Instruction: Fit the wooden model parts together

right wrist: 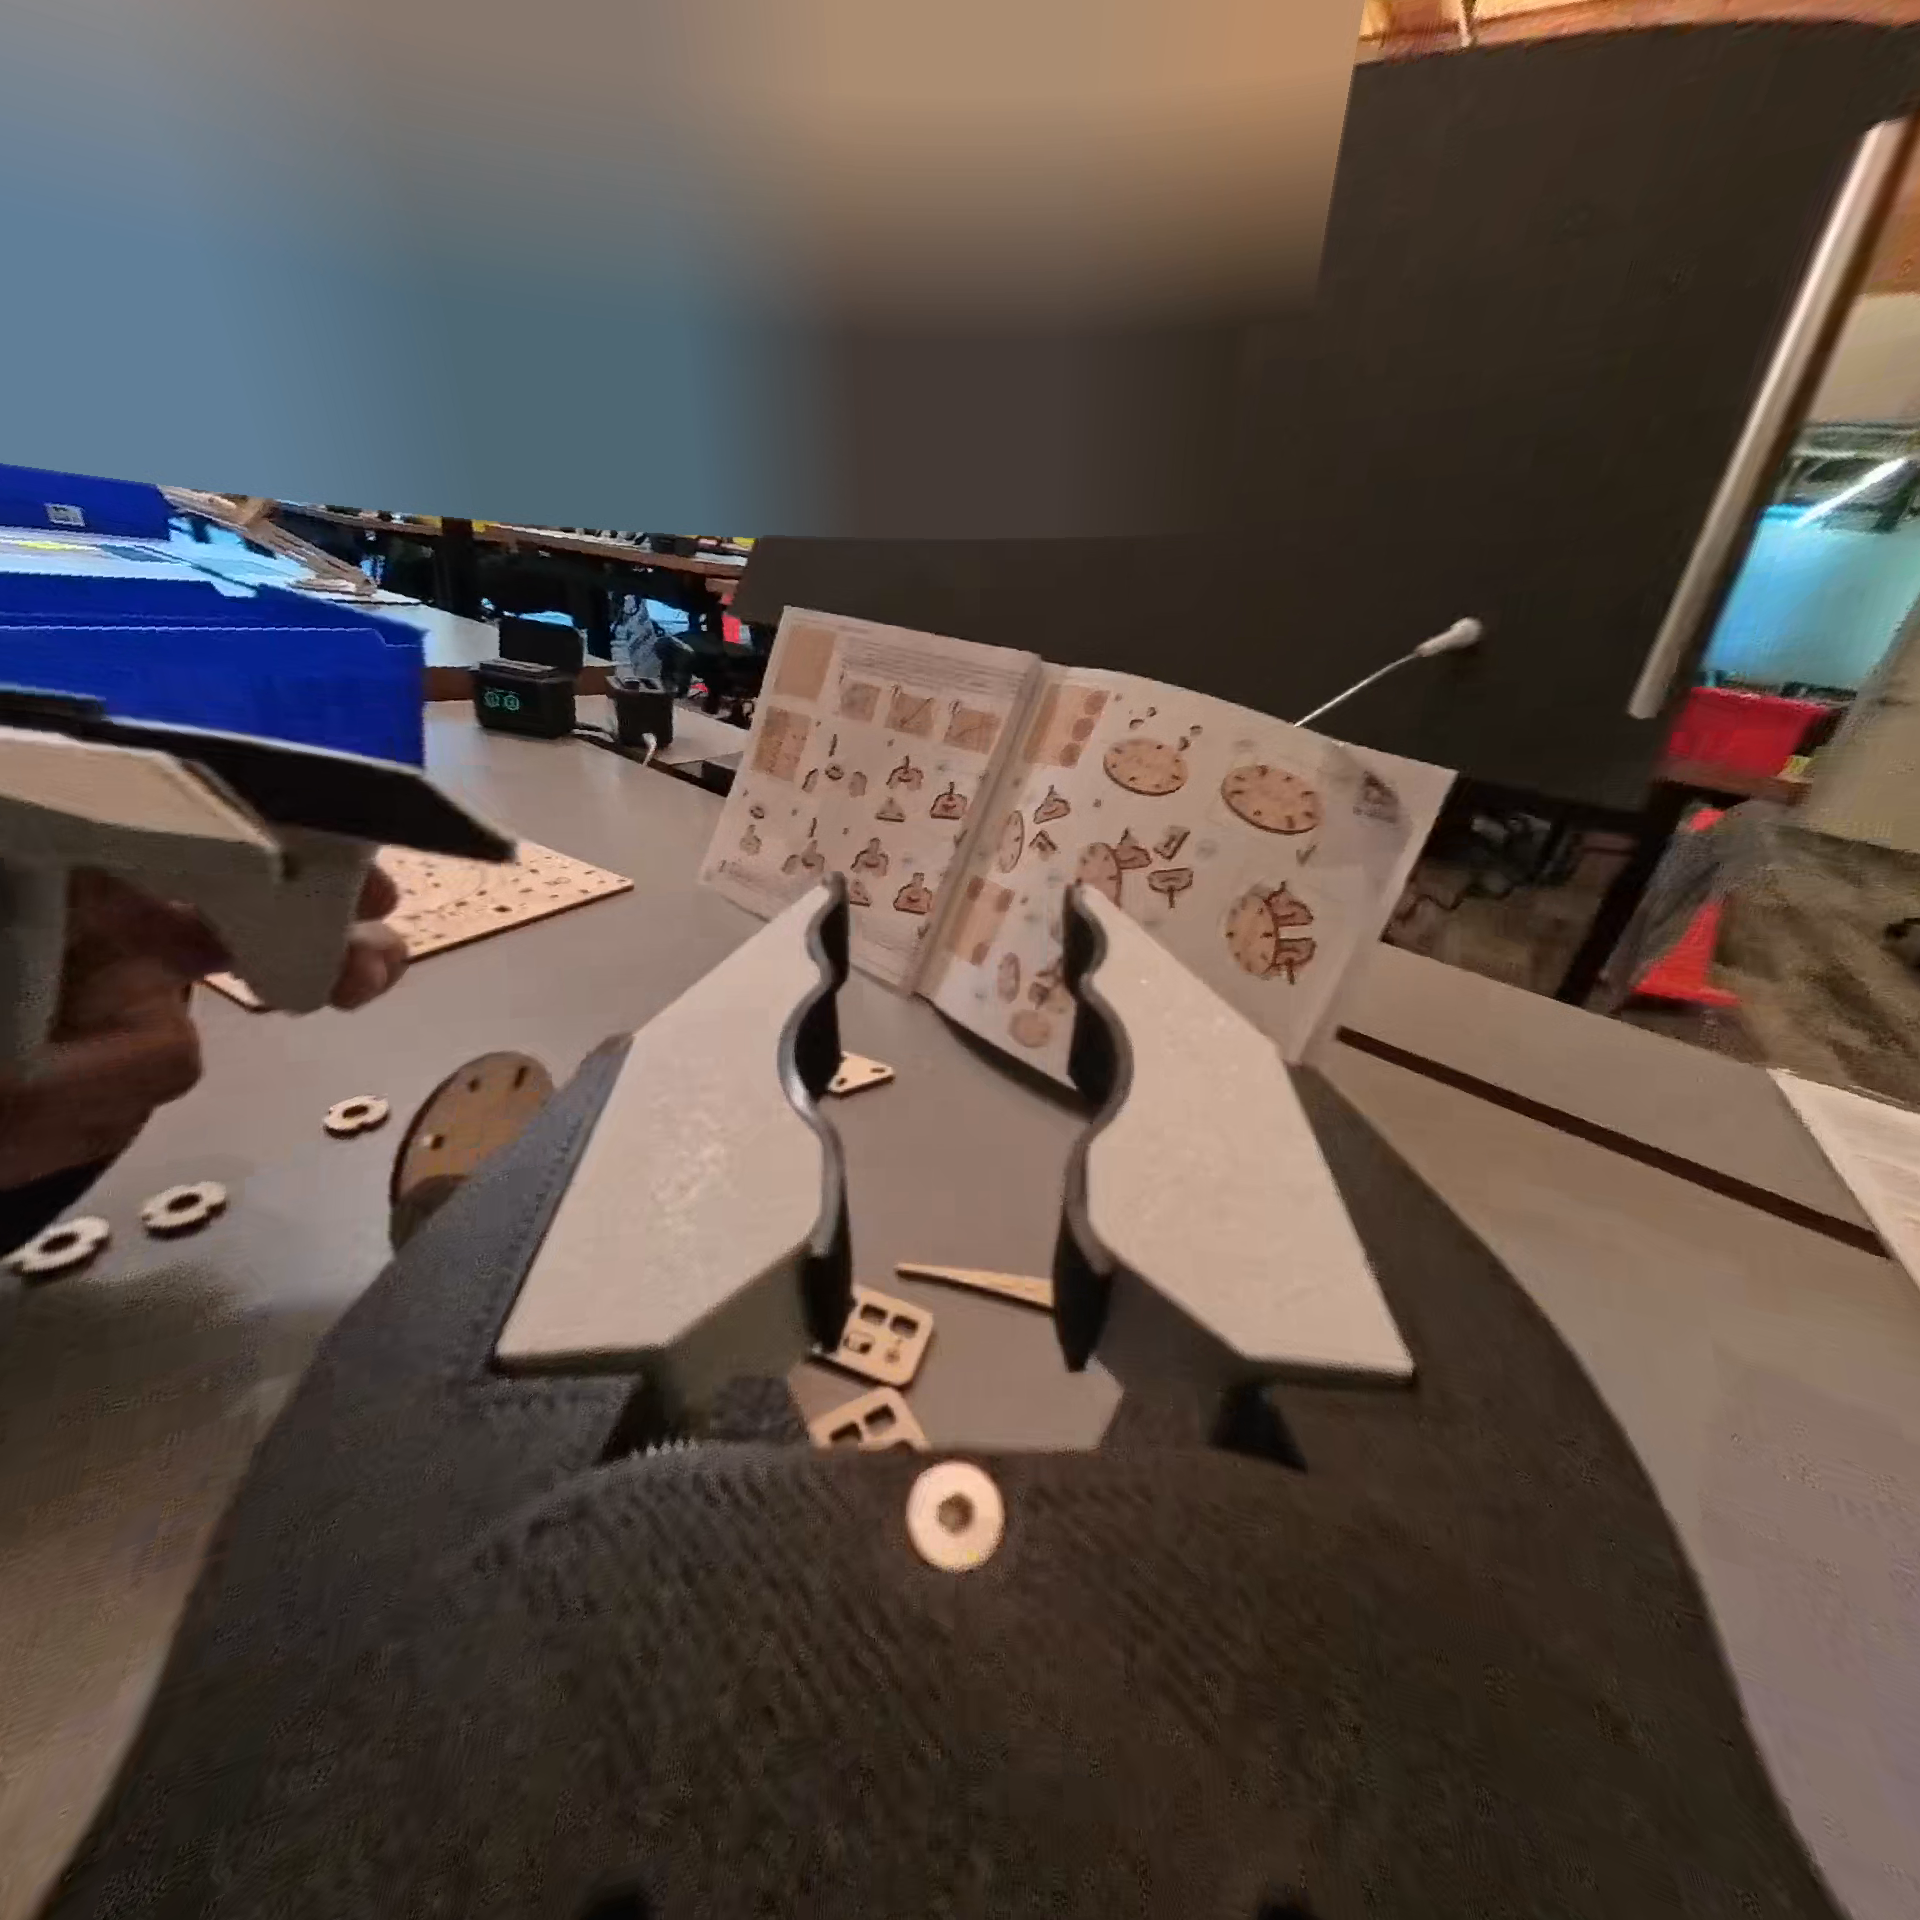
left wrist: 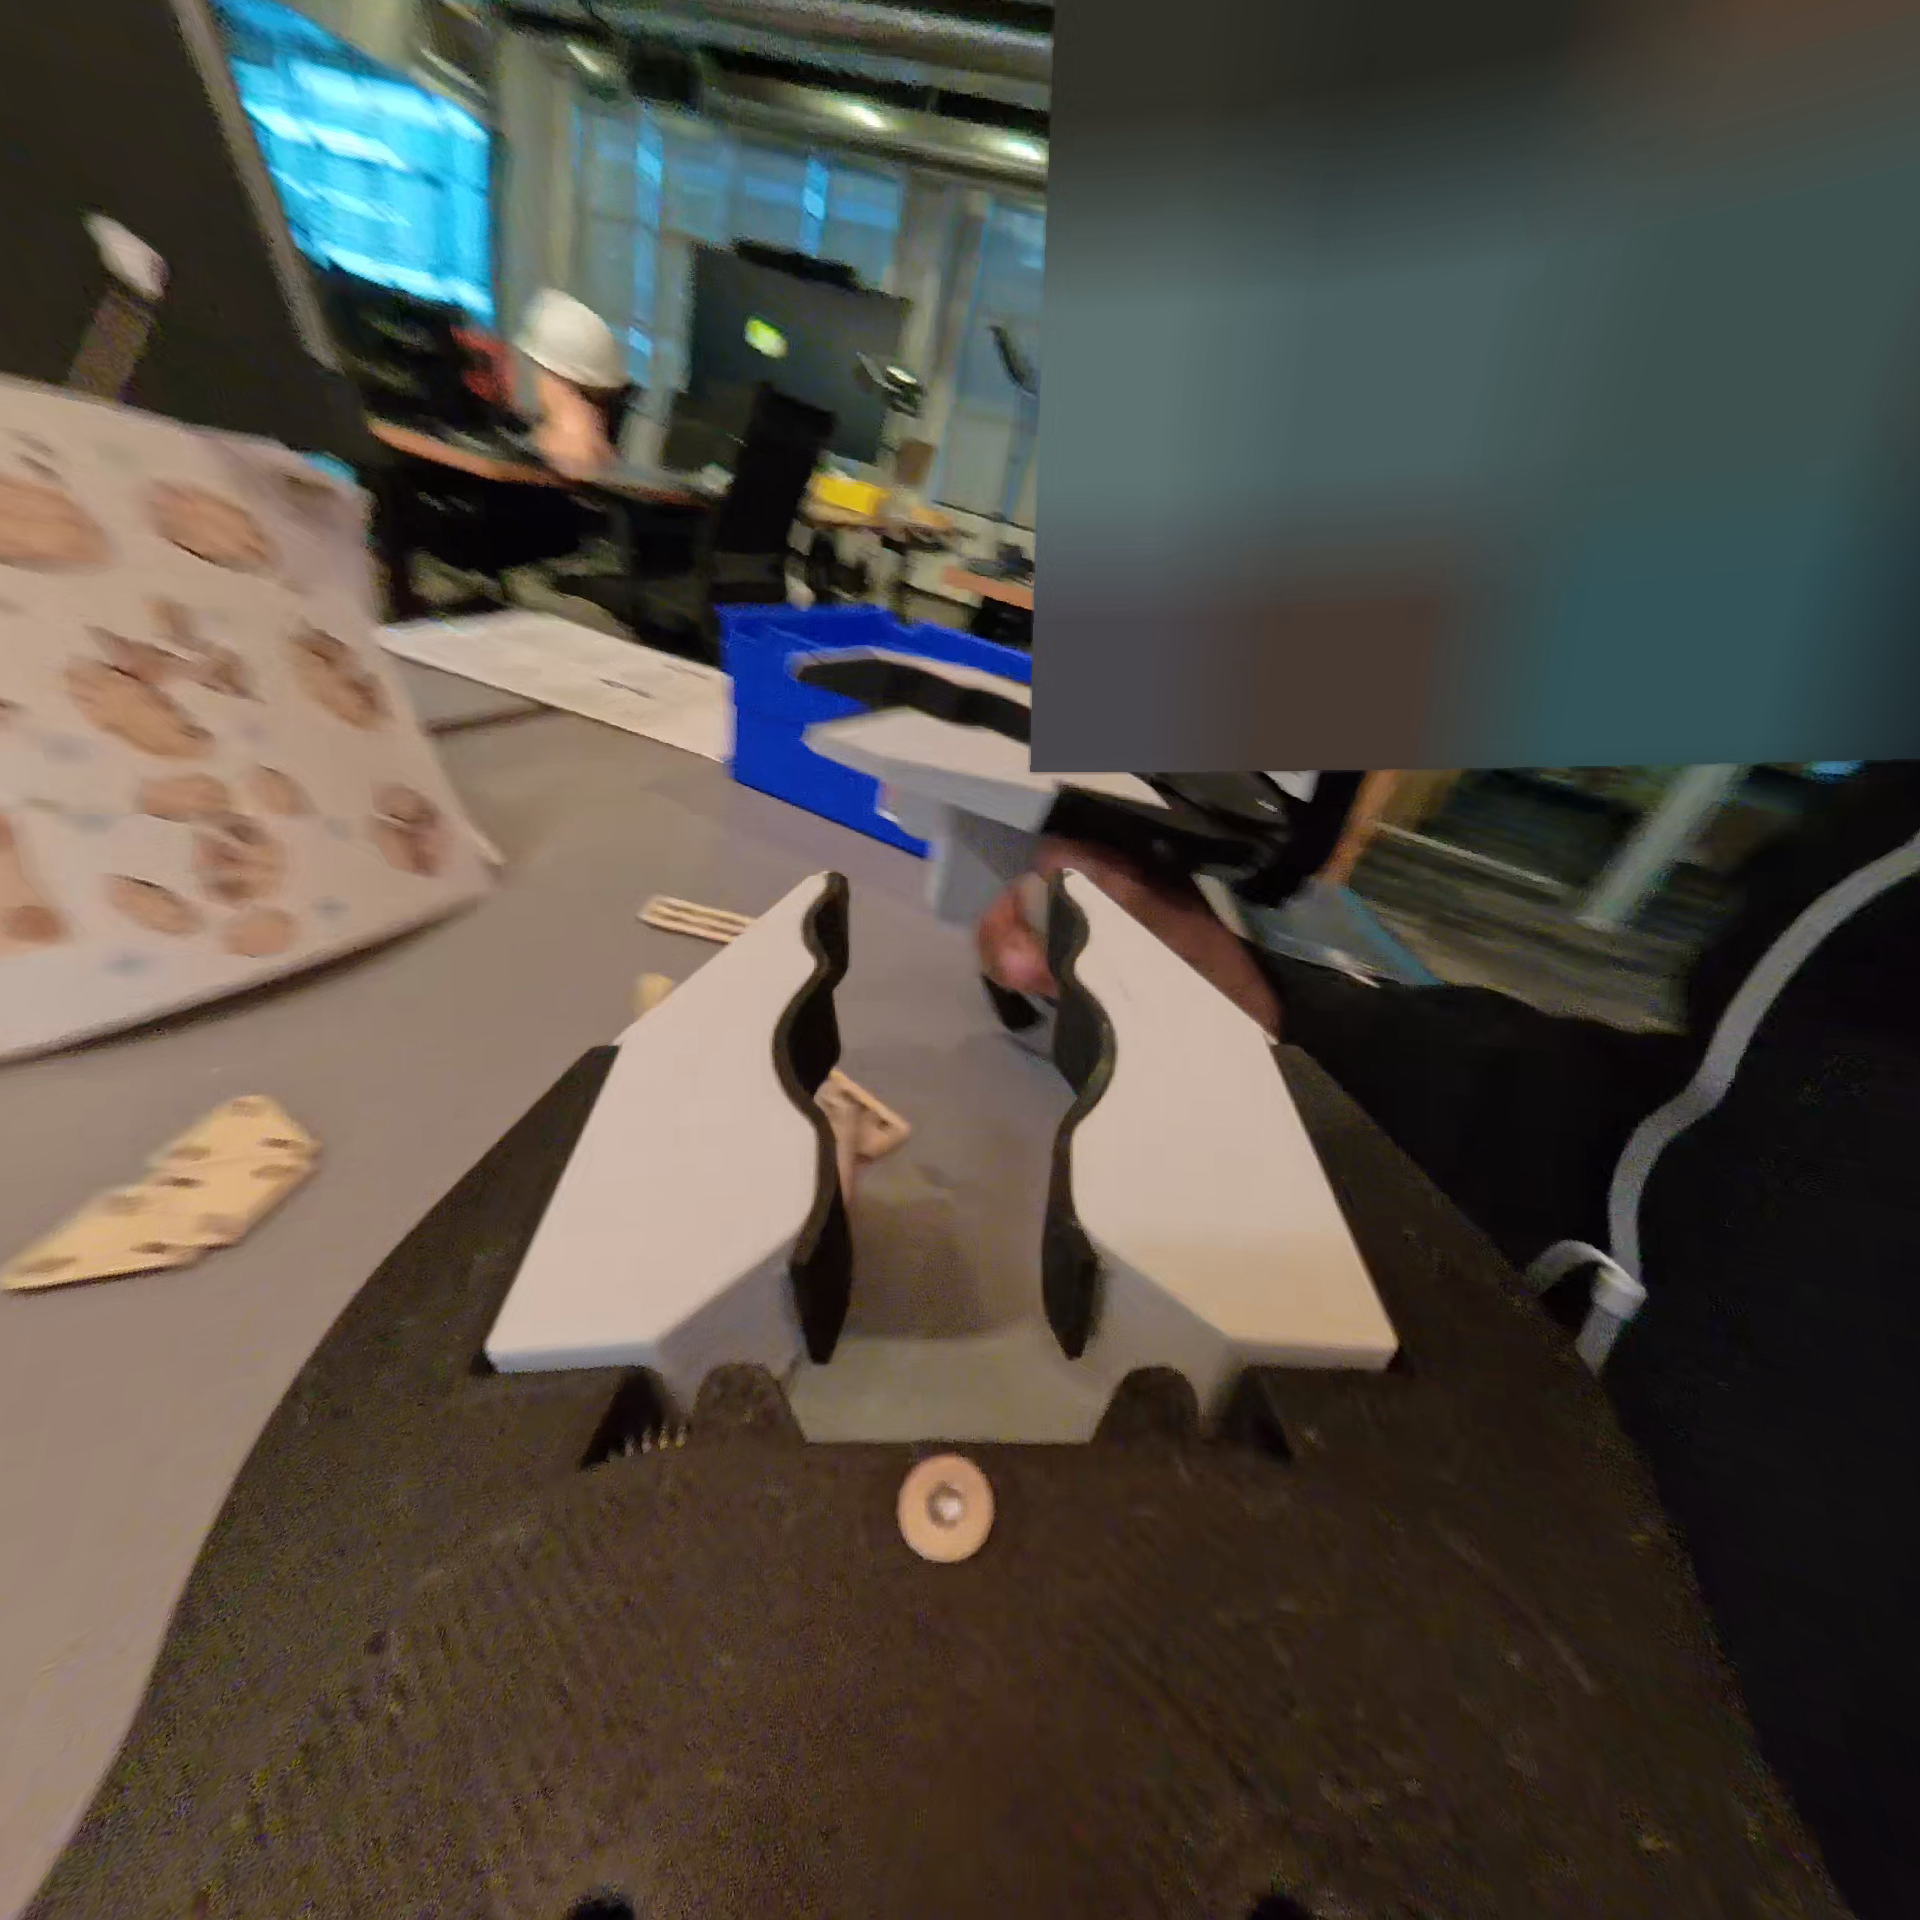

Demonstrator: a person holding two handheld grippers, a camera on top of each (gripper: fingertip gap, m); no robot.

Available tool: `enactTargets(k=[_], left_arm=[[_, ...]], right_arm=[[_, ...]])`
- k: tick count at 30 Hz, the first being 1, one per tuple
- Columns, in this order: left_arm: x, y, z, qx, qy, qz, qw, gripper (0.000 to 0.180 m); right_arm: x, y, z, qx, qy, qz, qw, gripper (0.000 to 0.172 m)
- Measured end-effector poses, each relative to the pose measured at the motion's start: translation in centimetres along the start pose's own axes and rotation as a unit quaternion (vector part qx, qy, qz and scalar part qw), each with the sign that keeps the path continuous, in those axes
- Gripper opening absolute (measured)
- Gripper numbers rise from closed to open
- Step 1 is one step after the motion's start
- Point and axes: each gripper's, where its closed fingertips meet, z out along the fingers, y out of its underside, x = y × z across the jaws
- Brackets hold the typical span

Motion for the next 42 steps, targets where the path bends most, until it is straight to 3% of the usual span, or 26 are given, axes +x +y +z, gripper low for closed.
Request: enactTargets(k=[2, 4, 8, 11, 16, 20, 23, 25, 26, 30, 33, 35, 37, 38, 39, 42], left_arm=[[2.1, 1.8, 0.2, -0.042, 0.065, -0.045, 0.996, 0.028], [3.3, 3.1, 0.2, -0.076, 0.083, -0.058, 0.992, 0.027], [4.7, 4.6, -0.6, -0.102, 0.040, 0.004, 0.994, 0.024], [3.7, 5.9, -1.4, -0.117, -0.042, 0.039, 0.991, 0.016], [2.8, 4.7, -2.2, -0.062, -0.068, -0.016, 0.996, 0.009], [2.3, 4.1, -2.9, -0.035, -0.051, -0.067, 0.996, 0.008], [2.4, 4.0, -3.0, -0.031, -0.040, -0.082, 0.995, 0.008], [2.7, 4.0, -3.0, -0.031, -0.036, -0.077, 0.996, 0.008], [2.8, 4.1, -2.9, -0.033, -0.035, -0.073, 0.996, 0.008], [3.1, 4.1, -2.9, -0.035, -0.027, -0.076, 0.996, 0.008], [3.3, 4.0, -3.0, -0.028, -0.019, -0.087, 0.996, 0.008], [3.4, 4.0, -3.0, -0.028, -0.017, -0.089, 0.996, 0.009], [3.5, 4.1, -2.9, -0.032, -0.014, -0.086, 0.996, 0.009], [3.6, 4.1, -2.8, -0.033, -0.013, -0.084, 0.996, 0.010], [3.7, 4.2, -2.8, -0.034, -0.012, -0.082, 0.996, 0.013], [4.0, 4.1, -2.3, -0.033, -0.023, -0.053, 0.998, 0.064]], right_arm=[[0.2, 0.1, -0.4, -0.001, -0.002, 0.013, 1.000, 0.039], [-0.4, -0.2, -1.0, -0.002, -0.028, 0.037, 0.999, 0.024], [-2.6, -0.8, -2.8, 0.009, -0.077, 0.072, 0.994, 0.013], [-4.2, -0.9, -4.2, 0.014, -0.087, 0.045, 0.995, 0.000], [-5.8, -3.0, -6.0, 0.058, -0.055, -0.067, 0.995, 0.000], [-8.6, -1.0, -6.7, -0.012, -0.092, -0.022, 0.995, 0.000], [-11.9, 1.2, -8.2, -0.080, -0.138, 0.054, 0.986, 0.019], [-13.4, 1.5, -9.0, -0.114, -0.156, 0.102, 0.976, 0.047], [-13.8, 2.2, -9.3, -0.140, -0.160, 0.117, 0.970, 0.052], [-14.9, 6.0, -10.3, -0.266, -0.158, 0.062, 0.949, 0.073], [-16.1, 9.4, -10.8, -0.367, -0.182, 0.026, 0.912, 0.088], [-16.3, 10.6, -10.6, -0.399, -0.181, 0.011, 0.899, 0.083], [-16.5, 10.4, -10.5, -0.393, -0.191, 0.019, 0.899, 0.057], [-16.5, 10.1, -10.5, -0.388, -0.196, 0.036, 0.900, 0.034], [-16.4, 9.7, -10.4, -0.378, -0.203, 0.060, 0.901, 0.034], [-15.3, 6.7, -10.2, -0.296, -0.225, 0.165, 0.914, 0.033]])
